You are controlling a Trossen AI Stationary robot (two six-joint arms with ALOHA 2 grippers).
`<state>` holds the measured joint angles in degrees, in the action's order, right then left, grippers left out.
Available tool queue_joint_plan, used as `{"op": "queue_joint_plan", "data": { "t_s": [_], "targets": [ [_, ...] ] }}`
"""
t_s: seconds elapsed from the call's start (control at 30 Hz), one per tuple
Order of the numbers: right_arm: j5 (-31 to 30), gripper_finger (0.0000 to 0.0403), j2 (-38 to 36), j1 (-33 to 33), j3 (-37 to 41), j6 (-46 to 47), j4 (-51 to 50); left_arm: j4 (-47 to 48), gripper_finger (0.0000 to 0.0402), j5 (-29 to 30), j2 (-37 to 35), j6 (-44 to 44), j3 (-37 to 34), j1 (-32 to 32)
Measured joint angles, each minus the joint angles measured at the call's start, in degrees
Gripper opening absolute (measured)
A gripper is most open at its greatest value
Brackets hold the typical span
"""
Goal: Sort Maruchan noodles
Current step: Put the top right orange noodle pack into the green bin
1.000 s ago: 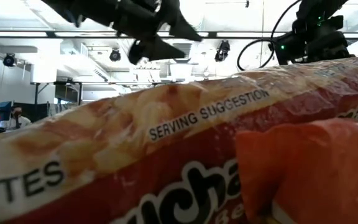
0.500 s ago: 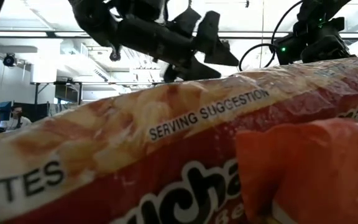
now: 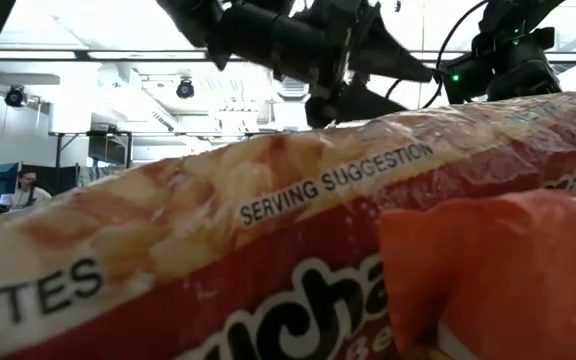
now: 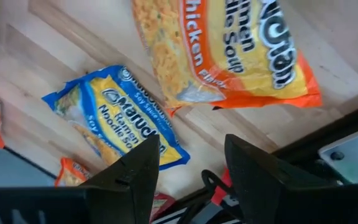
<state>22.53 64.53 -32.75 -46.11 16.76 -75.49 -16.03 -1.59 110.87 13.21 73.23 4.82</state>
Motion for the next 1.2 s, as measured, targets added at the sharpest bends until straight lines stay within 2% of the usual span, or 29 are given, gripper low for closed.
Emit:
{"op": "queue_joint_plan", "data": {
  "t_s": [0.2, 0.4, 0.53, 0.8, 1.0, 1.2],
  "targets": [
    [-0.6, 0.0166, 0.0, 0.0, 0.0, -1.0, 0.2, 2.9, 0.0277, -2.2, 0.0, -6.1, 2.0, 0.0],
    [-0.8, 0.0164, 0.0, 0.0, 0.0, -1.3, 0.8, 2.1, 0.0247, -1.7, 0.1, -2.0, 1.6, -0.3],
    [-3.0, 0.0162, 0.0, 0.0, 0.0, 0.1, 1.0, 0.8, 0.0217, 2.5, 0.3, -2.1, 1.5, -0.4],
    [-3.6, 0.0173, 0.6, 0.0, 2.7, 6.6, 1.3, -6.4, 0.0154, 2.0, 0.3, -6.5, 0.9, -2.5],
    [-3.6, 0.0193, 2.1, 0.0, 6.2, 7.3, 5.9, -10.6, 0.0155, 2.0, 1.4, -4.6, -2.6, -5.5],
    [-3.1, 0.02, 2.7, 0.0, 8.3, 7.9, 9.6, -12.4, 0.0167, 2.1, 8.1, -1.1, -1.1, -7.5]
  ]
}}
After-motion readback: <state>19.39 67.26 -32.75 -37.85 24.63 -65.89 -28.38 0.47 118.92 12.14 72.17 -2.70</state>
